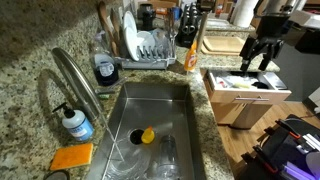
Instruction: Close the tap
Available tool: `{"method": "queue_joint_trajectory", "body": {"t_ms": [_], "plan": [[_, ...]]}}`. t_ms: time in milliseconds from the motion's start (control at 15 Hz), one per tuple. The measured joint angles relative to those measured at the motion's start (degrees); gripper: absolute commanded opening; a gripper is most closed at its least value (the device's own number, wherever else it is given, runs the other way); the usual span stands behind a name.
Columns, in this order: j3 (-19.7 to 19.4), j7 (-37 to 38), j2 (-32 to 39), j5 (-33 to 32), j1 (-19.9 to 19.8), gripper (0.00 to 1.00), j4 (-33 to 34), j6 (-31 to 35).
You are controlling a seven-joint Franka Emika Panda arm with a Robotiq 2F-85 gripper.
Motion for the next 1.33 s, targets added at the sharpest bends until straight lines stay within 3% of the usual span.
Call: {"method": "queue_joint_trajectory", "body": {"t_ms": [400, 667, 1000, 1200, 1333], "plan": [[0.0, -1.0, 1.0, 0.0, 0.0, 1.00, 0.2, 0.7], [3.0, -6.5, 12.8, -2.3, 2.2, 1.00, 4.8, 4.8], [8.6, -3.6, 30.3, -15.3, 8.5, 1.00, 16.5, 7.5], [8.8, -0.8, 39.1, -26.6, 12.8, 1.00, 24.6, 9.5], [8.4, -0.6, 42.3, -29.0, 13.8, 1.00, 27.9, 9.8]]}}
